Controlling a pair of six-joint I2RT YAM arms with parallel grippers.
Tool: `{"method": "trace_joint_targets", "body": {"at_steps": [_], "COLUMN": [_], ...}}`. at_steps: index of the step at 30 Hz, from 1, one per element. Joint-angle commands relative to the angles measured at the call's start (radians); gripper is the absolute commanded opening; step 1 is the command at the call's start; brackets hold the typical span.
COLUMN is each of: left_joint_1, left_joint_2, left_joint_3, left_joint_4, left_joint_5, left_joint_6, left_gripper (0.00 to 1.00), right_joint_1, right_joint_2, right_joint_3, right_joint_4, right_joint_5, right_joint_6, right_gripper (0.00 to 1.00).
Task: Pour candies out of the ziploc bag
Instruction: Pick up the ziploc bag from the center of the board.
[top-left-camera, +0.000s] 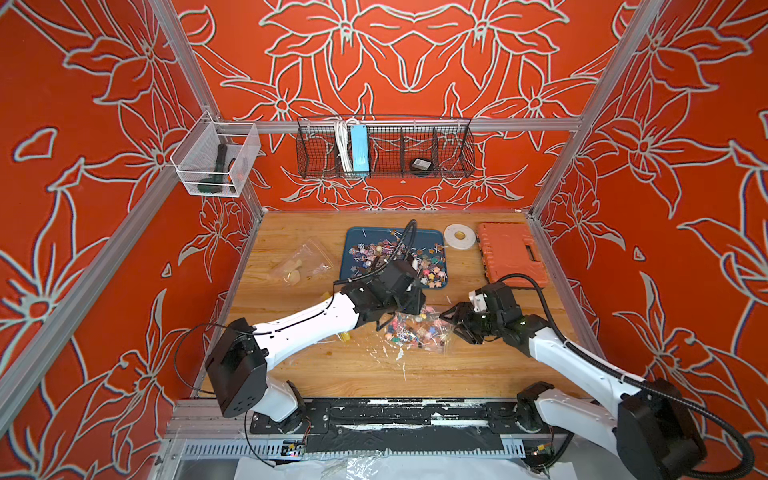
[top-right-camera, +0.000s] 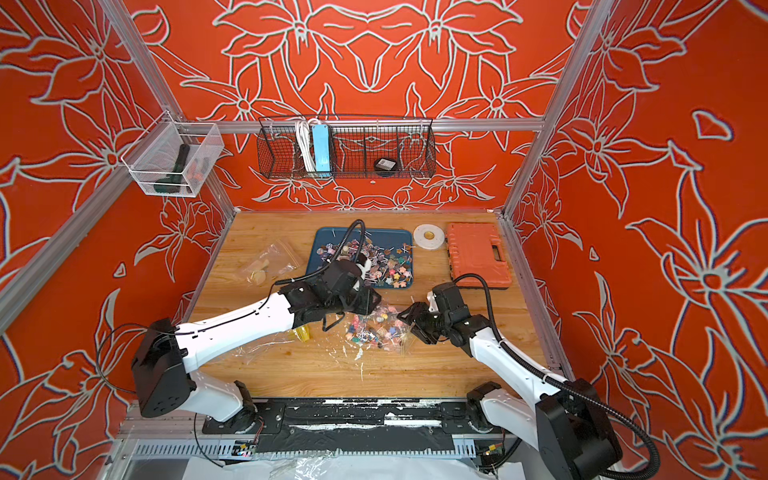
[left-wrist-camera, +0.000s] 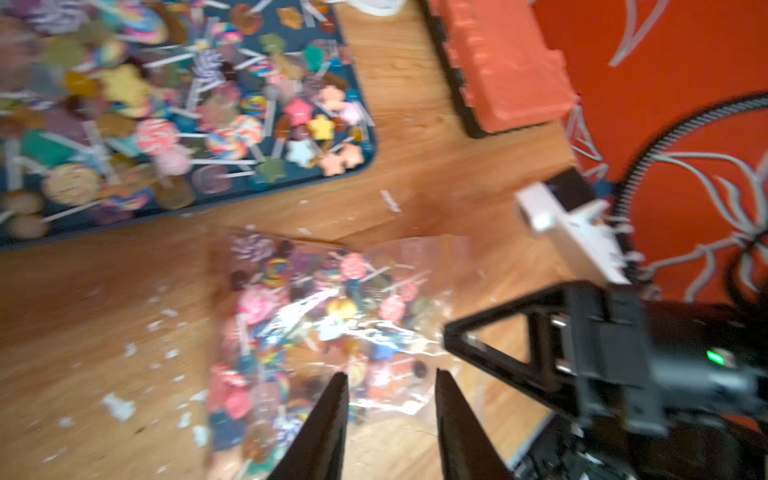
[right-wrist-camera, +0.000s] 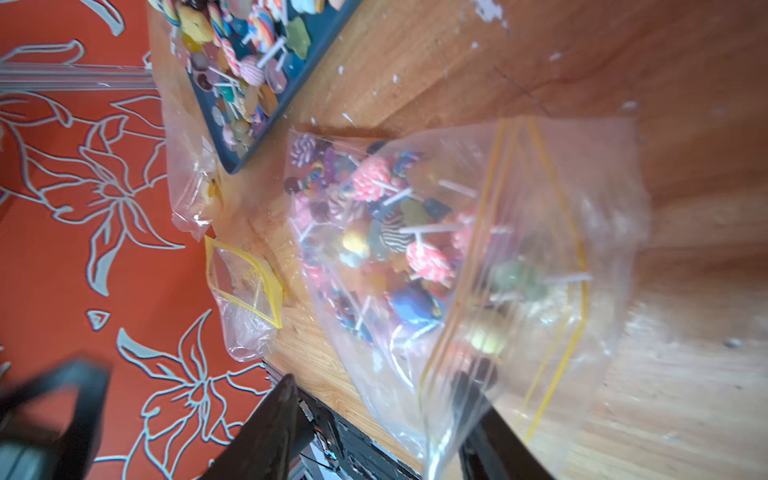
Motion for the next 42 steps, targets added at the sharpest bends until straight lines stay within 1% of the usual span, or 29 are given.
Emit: {"method": "trace_joint_targets", "body": {"at_steps": [1,7,12,15,17,20,21,24,26,28,32,35,38,42], "left_joint_1": [0.027,0.065,0.078,0.084,0.086,0.092,0.094,0.097,0.098,0.099,0.099,0.099,0.099,0.099], "left_joint_2": [-0.024,-0.037,-0.04,-0.045,-0.049,-0.061,-0.068,-0.084,-0.089,-0.091,-0.082,-0.067,-0.047,-0.009], "left_joint_3": [-0.08,-0.159,-0.186,-0.197,-0.205,-0.215,-0.219,-0.233,-0.242,-0.252,-0.277,-0.291,-0.304,-0.308], "left_joint_4": [-0.003,0.06,0.083,0.091,0.091,0.087,0.086,0.082,0.085,0.091,0.118,0.149,0.195,0.241], "left_joint_5": [0.014,0.052,0.068,0.076,0.079,0.079,0.079,0.083,0.095,0.108,0.122,0.144,0.158,0.166], "left_joint_6": [-0.025,-0.034,-0.033,-0.034,-0.032,-0.031,-0.031,-0.026,-0.02,-0.014,-0.006,-0.002,0.001,0.004], "left_gripper": [0.37,0.37,0.37,0.37,0.37,0.37,0.37,0.37,0.37,0.37,0.37,0.37,0.37,0.36], "right_joint_1": [0.005,0.019,0.039,0.05,0.056,0.058,0.058,0.058,0.056,0.053,0.032,0.005,-0.021,-0.041], "right_joint_2": [0.013,0.059,0.082,0.107,0.12,0.121,0.117,0.097,0.087,0.095,0.158,0.189,0.207,0.217], "right_joint_3": [-0.034,-0.038,-0.026,-0.023,-0.024,-0.013,-0.005,0.033,0.07,0.113,0.2,0.236,0.266,0.296], "right_joint_4": [-0.022,0.023,0.046,0.074,0.092,0.086,0.076,0.026,-0.03,-0.077,-0.148,-0.164,-0.172,-0.173], "right_joint_5": [-0.011,-0.006,0.017,0.022,0.025,0.039,0.046,0.082,0.126,0.143,0.125,0.111,0.09,0.073], "right_joint_6": [-0.022,-0.013,-0.002,0.006,0.009,-0.011,-0.023,-0.097,-0.166,-0.257,-0.454,-0.557,-0.63,-0.696], "right_gripper": [0.57,0.51,0.42,0.31,0.19,0.04,0.0,0.0,0.0,0.0,0.0,0.0,0.0,0.0]}}
